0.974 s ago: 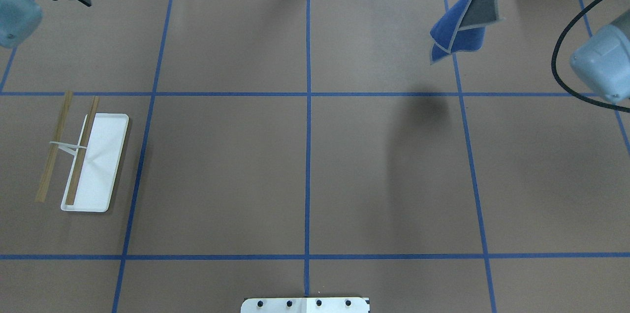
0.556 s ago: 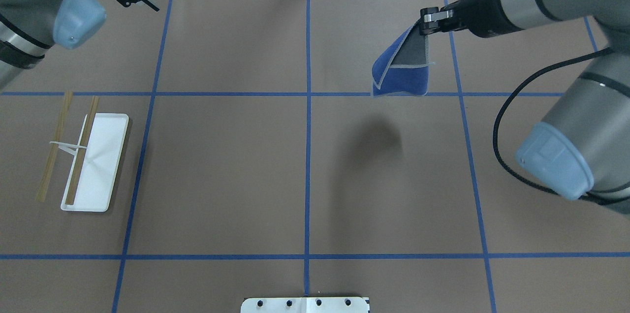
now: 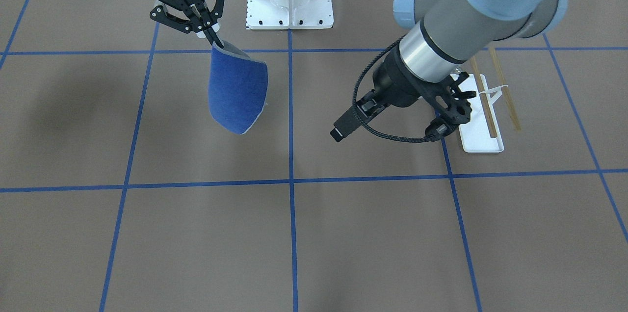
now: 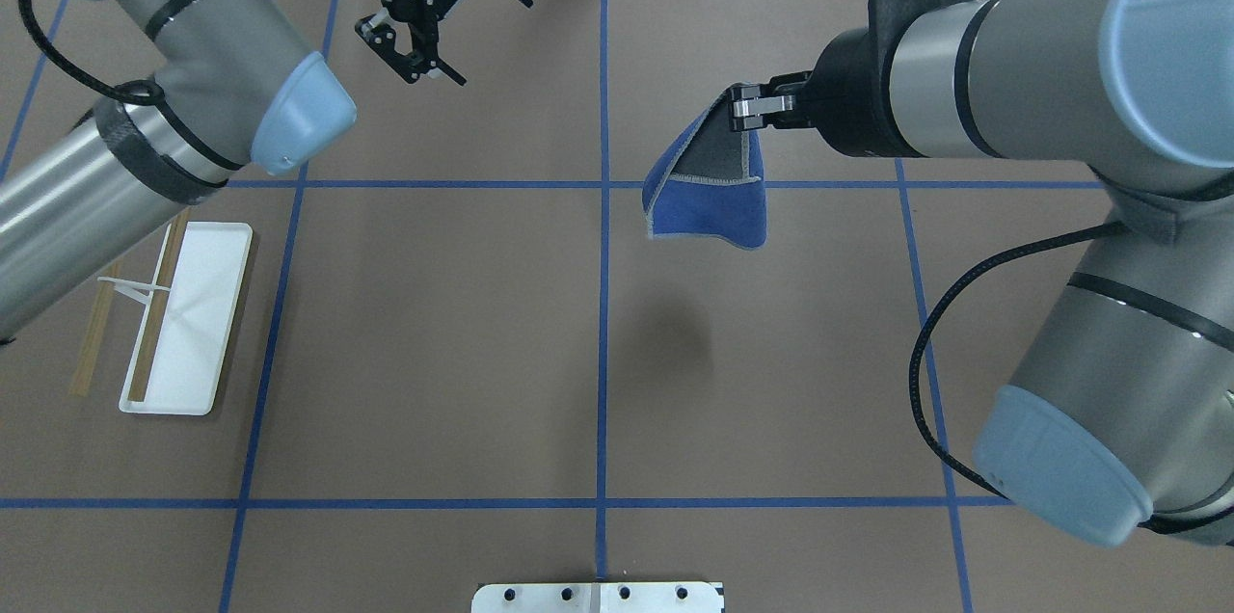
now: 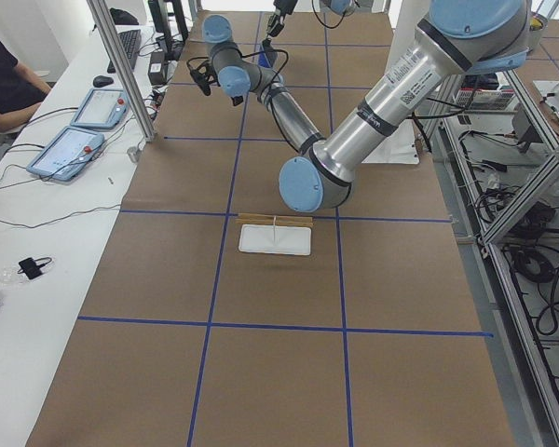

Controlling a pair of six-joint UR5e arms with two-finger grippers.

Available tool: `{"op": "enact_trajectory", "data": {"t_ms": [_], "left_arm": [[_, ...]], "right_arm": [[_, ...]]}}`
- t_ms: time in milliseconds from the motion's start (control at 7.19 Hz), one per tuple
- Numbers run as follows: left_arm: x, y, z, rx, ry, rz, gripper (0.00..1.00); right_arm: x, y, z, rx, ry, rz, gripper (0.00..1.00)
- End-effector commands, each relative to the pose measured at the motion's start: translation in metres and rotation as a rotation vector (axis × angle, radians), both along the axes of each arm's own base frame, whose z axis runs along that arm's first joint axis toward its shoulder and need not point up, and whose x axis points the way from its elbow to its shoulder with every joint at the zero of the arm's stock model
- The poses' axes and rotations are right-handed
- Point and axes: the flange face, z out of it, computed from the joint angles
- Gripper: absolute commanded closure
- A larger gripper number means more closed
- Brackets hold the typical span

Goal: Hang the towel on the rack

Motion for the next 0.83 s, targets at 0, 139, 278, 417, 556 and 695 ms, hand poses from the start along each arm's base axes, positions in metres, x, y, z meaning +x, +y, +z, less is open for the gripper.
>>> {"op": "enact_trajectory", "data": {"t_ms": [0, 139, 278, 417, 556, 695], "left_arm": [[0.040, 0.031, -0.025, -0.003, 0.033, 0.047, 0.02], [0.054, 0.041, -0.026, 0.020, 0.046, 0.064, 0.02], [0.066, 0.050, -0.027, 0.028, 0.047, 0.071, 0.02], [0.075, 0.058, -0.029, 0.031, 0.052, 0.085, 0.02], [0.083, 0.063, -0.032, 0.050, 0.072, 0.099, 0.02], [0.090, 0.065, -0.030, 0.057, 0.076, 0.103, 0.02]], "right_arm": [[0.001, 0.003, -0.010, 0.019, -0.020, 0.005, 1.00], [0.002, 0.003, -0.015, 0.027, -0.027, 0.004, 1.00], [0.002, 0.004, -0.021, 0.035, -0.037, 0.004, 1.00], [0.003, 0.005, -0.024, 0.040, -0.043, 0.004, 1.00], [0.004, 0.005, -0.025, 0.049, -0.057, 0.005, 1.00], [0.005, 0.006, -0.027, 0.057, -0.066, 0.005, 1.00]]}}
